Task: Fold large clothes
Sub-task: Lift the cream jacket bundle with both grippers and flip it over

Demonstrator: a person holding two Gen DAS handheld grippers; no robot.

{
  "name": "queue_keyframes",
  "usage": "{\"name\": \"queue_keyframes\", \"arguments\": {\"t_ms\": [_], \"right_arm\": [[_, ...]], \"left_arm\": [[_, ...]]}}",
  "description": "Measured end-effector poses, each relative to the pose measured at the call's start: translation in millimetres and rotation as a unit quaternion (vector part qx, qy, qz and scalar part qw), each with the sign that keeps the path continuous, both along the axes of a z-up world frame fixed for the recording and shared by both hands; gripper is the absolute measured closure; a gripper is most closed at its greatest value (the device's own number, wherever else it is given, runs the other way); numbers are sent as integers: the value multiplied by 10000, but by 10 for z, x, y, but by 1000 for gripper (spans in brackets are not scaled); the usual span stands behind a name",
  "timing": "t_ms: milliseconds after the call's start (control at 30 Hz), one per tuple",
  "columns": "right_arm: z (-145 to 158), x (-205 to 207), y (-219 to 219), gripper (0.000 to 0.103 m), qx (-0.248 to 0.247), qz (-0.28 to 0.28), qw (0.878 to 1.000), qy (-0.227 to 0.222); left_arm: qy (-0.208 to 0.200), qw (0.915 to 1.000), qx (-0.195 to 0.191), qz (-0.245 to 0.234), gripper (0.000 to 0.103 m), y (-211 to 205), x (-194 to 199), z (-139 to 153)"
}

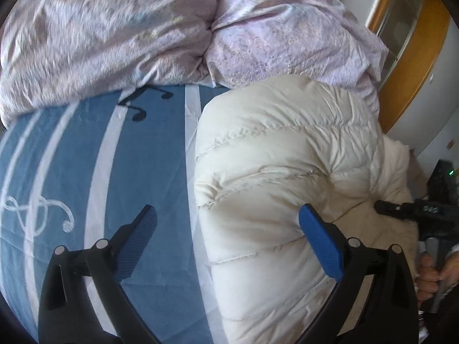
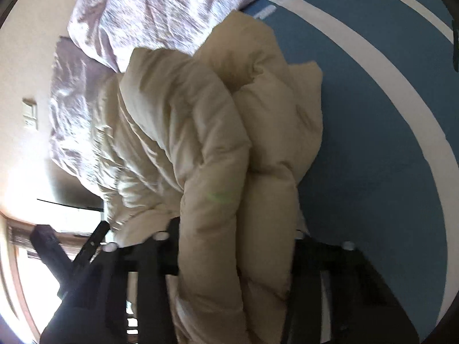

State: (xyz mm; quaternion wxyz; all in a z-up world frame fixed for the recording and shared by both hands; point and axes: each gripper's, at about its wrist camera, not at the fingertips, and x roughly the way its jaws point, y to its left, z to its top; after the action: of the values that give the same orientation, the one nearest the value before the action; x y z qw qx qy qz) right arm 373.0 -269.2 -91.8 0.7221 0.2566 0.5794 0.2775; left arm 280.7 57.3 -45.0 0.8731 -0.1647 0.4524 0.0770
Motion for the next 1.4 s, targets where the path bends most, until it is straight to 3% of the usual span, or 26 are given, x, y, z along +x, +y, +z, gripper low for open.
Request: {"name": "queue_keyframes", "arguments": {"t_ms": [100, 233, 500, 567, 667, 800, 900, 1167, 1400], "right_arm": [[67, -24, 28, 74, 4, 22, 9999, -120], [101, -62, 55, 74, -91, 32, 9998, -167], [134, 46, 73, 74, -70, -96, 9999, -57], [134, 58, 46, 74, -39, -138, 9999, -35], [131, 66, 13, 74, 34, -222, 9997, -8], [177, 65, 47, 76, 221, -273, 9994, -72], [256, 76, 205, 78, 441, -228, 9987, -146], [523, 248, 913, 80, 981, 180, 9942, -413], [616, 526, 1537, 80, 918, 591, 9925, -553]], "left_arm": [[47, 9983, -575, 8, 10, 194, -29, -31], [226, 9956, -905, -64, 14, 286, -8, -152], [424, 9803, -1915, -245, 16, 253, 52, -452], [439, 9739, -2217, -227, 22, 224, 78, -530], [337, 9672, -2514, -124, 38, 223, 90, -596], [182, 9683, -2481, -211, 65, 258, 87, -504], [21, 9727, -2300, -298, 74, 364, 76, -333], [-461, 9851, -1652, -72, 77, 951, 9, 150], [-589, 9867, -1464, 398, 78, 1461, 26, 196]]}}
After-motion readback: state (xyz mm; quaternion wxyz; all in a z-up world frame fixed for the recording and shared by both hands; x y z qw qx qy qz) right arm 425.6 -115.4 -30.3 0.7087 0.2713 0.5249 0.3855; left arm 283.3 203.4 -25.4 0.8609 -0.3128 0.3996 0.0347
